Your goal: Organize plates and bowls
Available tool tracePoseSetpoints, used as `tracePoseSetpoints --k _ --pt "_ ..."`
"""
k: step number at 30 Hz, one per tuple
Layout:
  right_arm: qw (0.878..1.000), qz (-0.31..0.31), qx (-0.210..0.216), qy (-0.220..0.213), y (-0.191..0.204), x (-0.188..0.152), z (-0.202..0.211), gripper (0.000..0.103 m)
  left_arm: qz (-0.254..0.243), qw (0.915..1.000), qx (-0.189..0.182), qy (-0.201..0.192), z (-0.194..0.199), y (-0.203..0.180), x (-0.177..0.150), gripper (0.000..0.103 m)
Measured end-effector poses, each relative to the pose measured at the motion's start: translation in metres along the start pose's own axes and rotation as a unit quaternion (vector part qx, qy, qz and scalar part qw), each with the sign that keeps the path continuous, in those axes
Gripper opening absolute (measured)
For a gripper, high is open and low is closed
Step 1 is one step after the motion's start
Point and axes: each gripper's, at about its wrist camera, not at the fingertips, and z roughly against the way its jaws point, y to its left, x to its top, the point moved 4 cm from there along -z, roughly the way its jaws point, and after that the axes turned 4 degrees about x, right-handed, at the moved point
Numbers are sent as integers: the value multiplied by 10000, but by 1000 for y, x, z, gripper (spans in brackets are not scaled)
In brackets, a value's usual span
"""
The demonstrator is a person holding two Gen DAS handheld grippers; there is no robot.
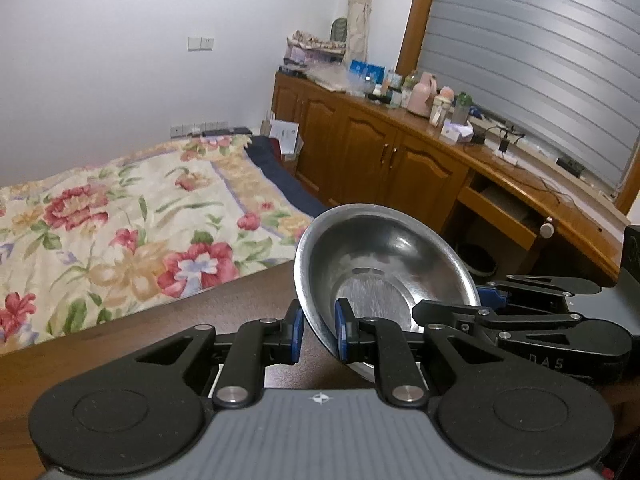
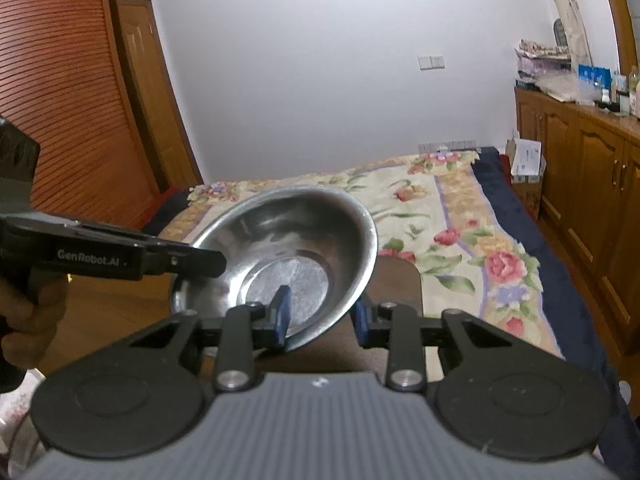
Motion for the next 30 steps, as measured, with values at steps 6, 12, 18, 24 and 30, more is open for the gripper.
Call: tracePoseSetpoints --k 6,12,18,24,30 --pt "9999 95 22 -57 18 8 12 34 -57 9998 7 -167 32 0 -2 19" --pt "9998 134 127 -99 36 12 22 34 -93 9994 57 -315 63 0 -7 19" --pt "9995 220 220 -79 57 12 28 34 -99 9990 137 -409 92 5 -18 19" --pt "9989 368 292 25 79 6 30 34 -55 9989 178 -427 115 13 -35 20" --pt "9984 326 432 160 95 -8 36 34 -12 9987 235 -447 134 14 -53 20"
